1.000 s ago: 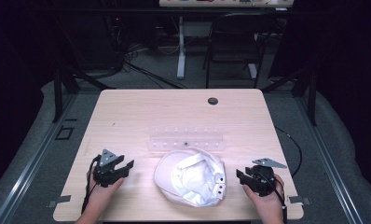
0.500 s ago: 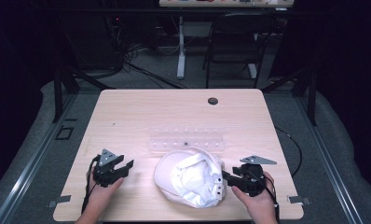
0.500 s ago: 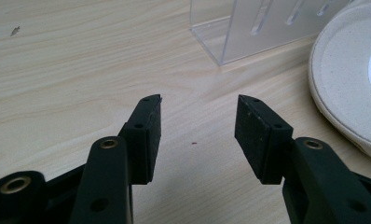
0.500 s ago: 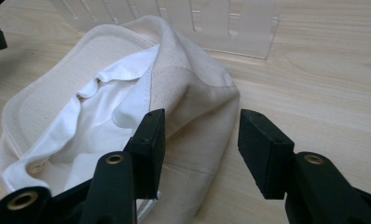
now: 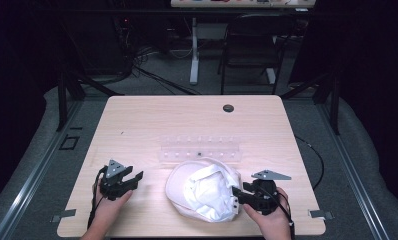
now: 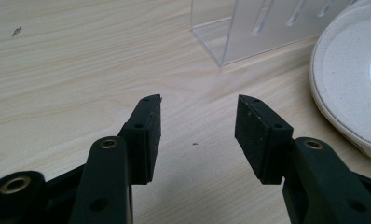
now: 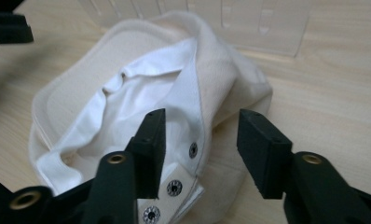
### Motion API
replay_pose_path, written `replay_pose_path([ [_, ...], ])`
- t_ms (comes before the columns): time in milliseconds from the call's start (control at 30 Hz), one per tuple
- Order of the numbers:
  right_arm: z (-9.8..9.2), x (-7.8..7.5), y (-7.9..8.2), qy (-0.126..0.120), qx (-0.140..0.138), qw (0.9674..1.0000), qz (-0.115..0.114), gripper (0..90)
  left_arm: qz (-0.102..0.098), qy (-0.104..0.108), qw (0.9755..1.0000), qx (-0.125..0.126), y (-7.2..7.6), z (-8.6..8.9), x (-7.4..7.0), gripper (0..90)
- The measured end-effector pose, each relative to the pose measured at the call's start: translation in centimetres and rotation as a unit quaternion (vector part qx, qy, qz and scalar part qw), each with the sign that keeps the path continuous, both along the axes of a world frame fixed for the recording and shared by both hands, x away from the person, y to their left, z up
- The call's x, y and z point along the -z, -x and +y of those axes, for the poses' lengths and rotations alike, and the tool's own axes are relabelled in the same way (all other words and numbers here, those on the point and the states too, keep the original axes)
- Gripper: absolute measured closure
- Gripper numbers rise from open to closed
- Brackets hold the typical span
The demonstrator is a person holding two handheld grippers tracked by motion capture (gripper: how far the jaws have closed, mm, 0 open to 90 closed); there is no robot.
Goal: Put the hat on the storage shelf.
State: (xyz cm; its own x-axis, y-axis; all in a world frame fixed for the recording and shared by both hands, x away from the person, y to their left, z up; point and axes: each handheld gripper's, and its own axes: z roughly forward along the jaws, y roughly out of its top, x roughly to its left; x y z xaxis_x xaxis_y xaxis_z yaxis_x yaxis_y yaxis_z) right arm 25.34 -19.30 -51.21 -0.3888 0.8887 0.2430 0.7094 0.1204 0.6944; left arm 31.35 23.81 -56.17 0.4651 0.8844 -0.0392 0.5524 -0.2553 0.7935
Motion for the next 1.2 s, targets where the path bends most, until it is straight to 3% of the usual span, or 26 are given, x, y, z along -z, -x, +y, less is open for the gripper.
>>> replay_pose_path([
  [67,0.2,0.7,-0.1,0.009,-0.002,0.9999,0.011,70.5,0.000,0.000,1.0000,0.000,0.0,0.0,0.0,51.1],
  [267,-0.5,0.3,-0.8,-0.012,0.002,0.9996,0.027,83.9,-0.001,0.002,1.0000,-0.003,0.0,0.1,-0.1,51.1],
  [500,-2.0,-0.5,-2.2,-0.010,0.017,0.9993,0.032,84.7,-0.002,-0.001,1.0000,-0.002,0.0,0.1,-0.1,51.1],
  [1033,-5.4,-1.9,-6.2,0.022,0.052,0.9969,0.055,84.8,-0.002,-0.001,1.0000,-0.002,0.0,0.0,0.0,51.1],
  [1200,-5.9,-2.1,-6.7,0.012,0.055,0.9961,0.067,83.5,-0.002,0.000,1.0000,-0.002,0.0,0.0,0.0,51.1],
])
